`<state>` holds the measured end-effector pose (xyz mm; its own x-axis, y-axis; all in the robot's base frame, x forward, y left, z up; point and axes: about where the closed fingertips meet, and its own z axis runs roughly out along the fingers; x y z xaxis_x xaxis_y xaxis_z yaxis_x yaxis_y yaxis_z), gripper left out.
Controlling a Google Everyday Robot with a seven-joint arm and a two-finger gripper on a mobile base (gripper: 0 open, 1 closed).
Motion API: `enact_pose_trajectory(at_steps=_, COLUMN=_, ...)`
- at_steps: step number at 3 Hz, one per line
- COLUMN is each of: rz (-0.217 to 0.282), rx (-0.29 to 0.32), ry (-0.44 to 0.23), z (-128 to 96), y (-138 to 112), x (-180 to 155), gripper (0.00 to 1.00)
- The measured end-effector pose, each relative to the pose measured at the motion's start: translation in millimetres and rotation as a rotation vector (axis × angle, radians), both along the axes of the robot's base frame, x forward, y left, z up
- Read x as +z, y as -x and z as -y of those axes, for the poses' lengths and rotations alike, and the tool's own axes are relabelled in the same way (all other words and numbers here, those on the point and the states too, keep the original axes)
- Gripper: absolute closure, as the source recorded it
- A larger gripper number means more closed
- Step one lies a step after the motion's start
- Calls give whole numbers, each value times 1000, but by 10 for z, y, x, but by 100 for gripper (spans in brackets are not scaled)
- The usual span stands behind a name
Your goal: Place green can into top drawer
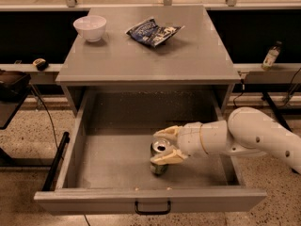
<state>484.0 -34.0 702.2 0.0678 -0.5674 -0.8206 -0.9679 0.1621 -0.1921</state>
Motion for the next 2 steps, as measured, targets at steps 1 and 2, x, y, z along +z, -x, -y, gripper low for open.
enact_pose_trajectory(at_steps=1, rz=48, rx=36, ry=-29, z=90, y=124, x=377, gripper=0)
enact_pose_trajectory(at_steps=2, rz=107, rx=58, ry=-31, z=350, y=479, x=1062, gripper=0)
